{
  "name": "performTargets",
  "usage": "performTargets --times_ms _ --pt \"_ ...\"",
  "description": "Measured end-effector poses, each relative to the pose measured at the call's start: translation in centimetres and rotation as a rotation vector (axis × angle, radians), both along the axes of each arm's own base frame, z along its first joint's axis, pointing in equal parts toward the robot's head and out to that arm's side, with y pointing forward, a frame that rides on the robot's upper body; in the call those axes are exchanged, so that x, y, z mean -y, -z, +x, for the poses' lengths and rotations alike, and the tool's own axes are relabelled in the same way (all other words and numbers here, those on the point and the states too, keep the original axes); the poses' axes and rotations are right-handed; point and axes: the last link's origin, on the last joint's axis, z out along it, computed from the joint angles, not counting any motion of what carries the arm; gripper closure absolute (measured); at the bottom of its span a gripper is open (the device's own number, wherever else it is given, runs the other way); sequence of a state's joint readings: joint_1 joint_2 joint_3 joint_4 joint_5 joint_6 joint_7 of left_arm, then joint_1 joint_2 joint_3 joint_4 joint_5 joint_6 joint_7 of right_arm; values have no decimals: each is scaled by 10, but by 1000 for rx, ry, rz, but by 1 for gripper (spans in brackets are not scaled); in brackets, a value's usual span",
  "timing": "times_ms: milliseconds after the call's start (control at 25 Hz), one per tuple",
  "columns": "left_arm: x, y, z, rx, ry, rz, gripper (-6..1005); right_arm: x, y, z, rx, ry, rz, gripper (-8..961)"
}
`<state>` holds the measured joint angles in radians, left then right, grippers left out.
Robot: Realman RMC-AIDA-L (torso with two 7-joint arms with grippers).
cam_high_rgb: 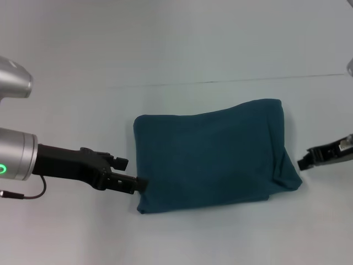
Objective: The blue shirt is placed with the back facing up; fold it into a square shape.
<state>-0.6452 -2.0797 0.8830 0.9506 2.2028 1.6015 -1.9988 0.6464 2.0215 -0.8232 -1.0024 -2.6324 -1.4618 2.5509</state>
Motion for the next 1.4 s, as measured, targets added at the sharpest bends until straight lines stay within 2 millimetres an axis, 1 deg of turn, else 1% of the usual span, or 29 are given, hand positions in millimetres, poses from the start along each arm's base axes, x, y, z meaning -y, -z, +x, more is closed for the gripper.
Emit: performTargets --times_ms 120,240,320,400,600,720,800,1280,1400 --pt "0 -1 -1 0 -2 3 95 4 -4 -15 -83 -39 -16 955" --pt "0 0 -1 1 -1 2 95 4 -1 -22 -122 -61 -26 955" --pt "0 0 0 2 1 2 95 2 9 -23 -126 -70 -38 955" --pt "0 0 0 2 2 3 95 -1 23 -24 -127 -82 -54 955" --pt "0 0 0 3 0 3 95 -8 54 -22 -84 -113 -54 954" --pt "1 0 -1 4 -2 0 95 -9 61 -21 -53 -118 -52 954" --pt "2 0 -1 4 -4 -2 94 -8 59 -17 -28 -99 -52 954" --pt "1 0 -2 2 0 2 94 0 18 13 90 20 21 954" --pt "1 0 -2 2 -1 2 94 0 12 14 80 22 31 954"
